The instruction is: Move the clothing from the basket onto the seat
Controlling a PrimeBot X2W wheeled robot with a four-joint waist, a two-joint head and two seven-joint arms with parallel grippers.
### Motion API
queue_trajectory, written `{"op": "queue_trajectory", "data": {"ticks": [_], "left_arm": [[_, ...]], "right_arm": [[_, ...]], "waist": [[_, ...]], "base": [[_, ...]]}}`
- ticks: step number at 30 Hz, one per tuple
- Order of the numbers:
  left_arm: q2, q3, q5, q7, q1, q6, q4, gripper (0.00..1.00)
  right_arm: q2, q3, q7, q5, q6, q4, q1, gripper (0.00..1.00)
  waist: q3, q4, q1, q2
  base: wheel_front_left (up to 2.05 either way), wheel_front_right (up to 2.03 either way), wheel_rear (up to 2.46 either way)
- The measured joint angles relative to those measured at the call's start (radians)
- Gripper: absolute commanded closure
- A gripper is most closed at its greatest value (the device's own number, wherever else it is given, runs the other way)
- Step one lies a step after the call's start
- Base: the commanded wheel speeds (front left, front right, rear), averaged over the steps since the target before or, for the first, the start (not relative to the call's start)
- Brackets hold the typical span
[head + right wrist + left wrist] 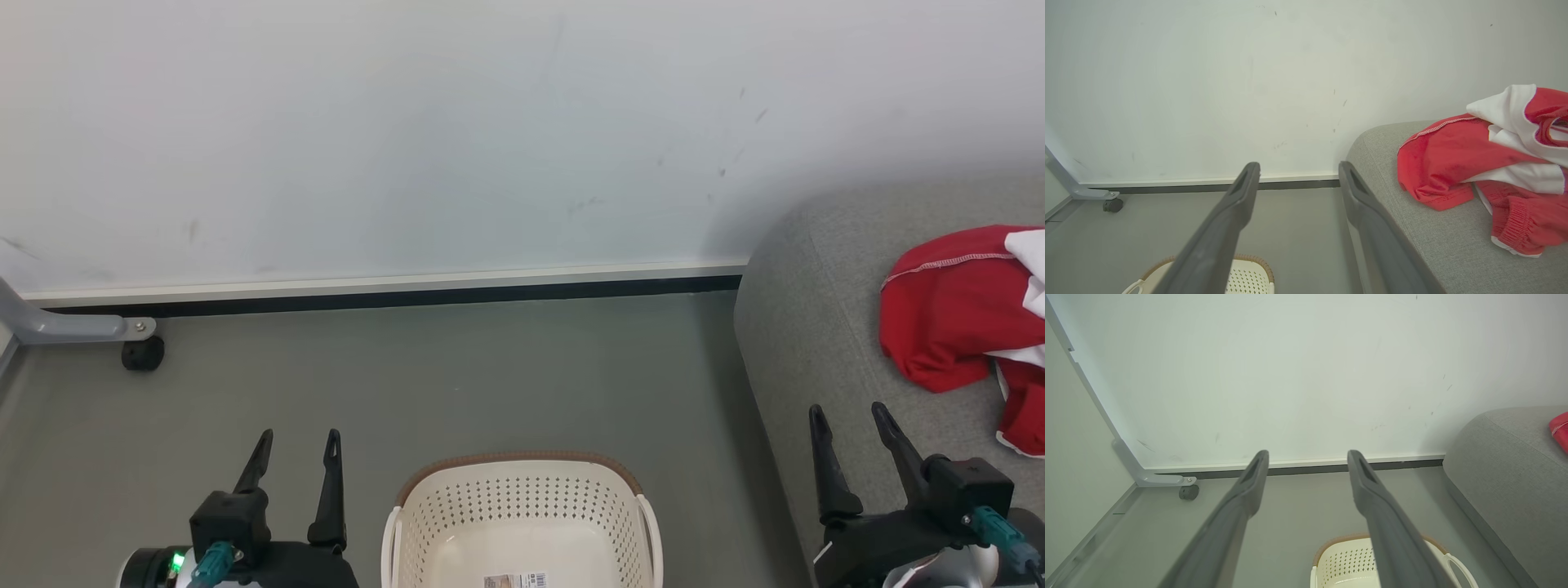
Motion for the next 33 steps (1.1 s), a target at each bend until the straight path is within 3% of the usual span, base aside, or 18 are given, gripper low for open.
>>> {"op": "queue_trajectory", "data": {"ticks": [9, 10, 15, 21, 33], "left_arm": [[-0.022, 0.014, -0.004, 0.0, 0.0, 0.0, 0.003, 0.0], [-0.024, 0.015, -0.003, 0.0, 0.0, 0.0, 0.009, 1.0], [-0.028, 0.013, -0.003, 0.002, 0.025, -0.002, 0.041, 1.0], [-0.033, 0.038, -0.075, 0.02, 0.025, -0.02, 0.05, 1.0], [-0.046, 0.083, -0.312, 0.061, 0.02, -0.056, 0.066, 1.0]], "right_arm": [[0.0, -0.004, 0.015, -0.001, 0.0, -0.016, 0.003, 0.0], [0.001, -0.002, 0.015, -0.001, 0.0, -0.011, 0.004, 1.0], [0.018, 0.002, 0.018, 0.001, 0.002, 0.019, 0.033, 1.0], [0.03, -0.03, 0.03, 0.075, 0.02, 0.032, 0.034, 1.0], [0.056, -0.088, 0.071, 0.295, 0.055, 0.055, 0.03, 1.0]], "waist": [[0.001, 0.005, 0.0, 0.0], [0.001, 0.005, 0.0, 0.0], [0.001, 0.005, 0.0, 0.0], [0.002, 0.003, 0.0, 0.0], [0.003, -0.001, 0.0, 0.0]], "base": [[0.0, 0.0, 0.0], [0.0, 0.0, 0.0], [0.0, 0.0, 0.0], [0.0, 0.0, 0.0], [0.0, 0.0, 0.0]]}}
